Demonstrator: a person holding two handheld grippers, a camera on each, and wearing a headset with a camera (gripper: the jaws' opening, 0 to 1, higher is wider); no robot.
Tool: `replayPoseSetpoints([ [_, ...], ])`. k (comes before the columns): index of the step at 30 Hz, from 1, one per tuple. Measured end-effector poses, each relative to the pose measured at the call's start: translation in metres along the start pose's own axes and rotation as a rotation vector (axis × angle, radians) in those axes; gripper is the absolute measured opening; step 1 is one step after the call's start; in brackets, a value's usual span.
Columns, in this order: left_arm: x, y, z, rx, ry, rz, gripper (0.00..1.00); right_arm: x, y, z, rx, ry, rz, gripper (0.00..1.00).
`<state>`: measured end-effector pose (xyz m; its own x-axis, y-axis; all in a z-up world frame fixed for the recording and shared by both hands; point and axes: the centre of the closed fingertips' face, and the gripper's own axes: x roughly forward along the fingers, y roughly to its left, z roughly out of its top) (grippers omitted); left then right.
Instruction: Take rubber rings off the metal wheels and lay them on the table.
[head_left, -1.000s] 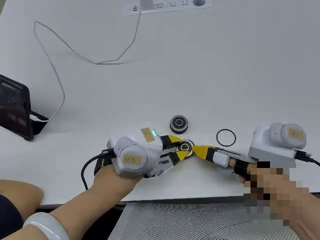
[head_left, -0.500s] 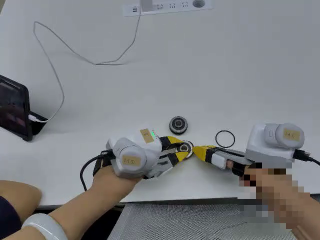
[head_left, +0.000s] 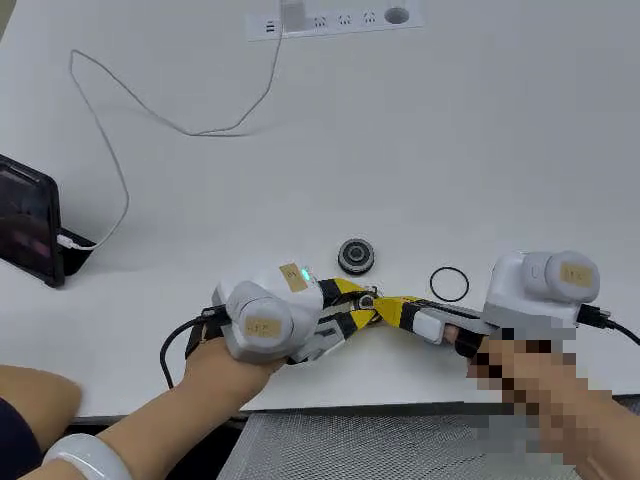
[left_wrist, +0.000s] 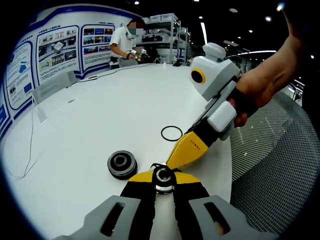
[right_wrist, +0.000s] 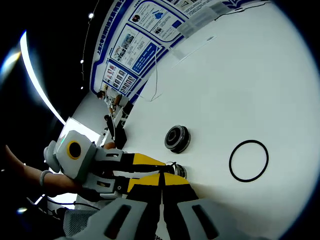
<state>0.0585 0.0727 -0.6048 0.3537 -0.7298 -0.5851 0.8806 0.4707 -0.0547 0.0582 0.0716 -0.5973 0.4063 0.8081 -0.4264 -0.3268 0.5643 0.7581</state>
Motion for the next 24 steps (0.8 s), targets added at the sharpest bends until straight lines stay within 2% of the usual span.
replayPoseSetpoints([
  [10,0.0,0.0,0.0,0.006,0.001,-0.006,0.13,-0.003,0.013,0.0,0.001,0.006,0.059,0.01],
  [13,0.001,0.0,0.001,0.011,0.005,-0.007,0.13,-0.003,0.012,0.001,0.003,-0.001,0.054,0.01],
  [16,0.001,0.0,0.001,0.009,0.002,-0.011,0.13,-0.002,0.005,0.004,0.018,-0.021,0.018,0.01],
  [19,-0.001,0.0,0.001,0.002,0.0,-0.016,0.14,-0.001,0.002,0.004,0.021,-0.02,0.007,0.01],
  [24,-0.01,-0.002,0.008,0.012,-0.039,-0.02,0.16,-0.001,0.002,0.005,0.015,-0.021,0.0,0.01],
])
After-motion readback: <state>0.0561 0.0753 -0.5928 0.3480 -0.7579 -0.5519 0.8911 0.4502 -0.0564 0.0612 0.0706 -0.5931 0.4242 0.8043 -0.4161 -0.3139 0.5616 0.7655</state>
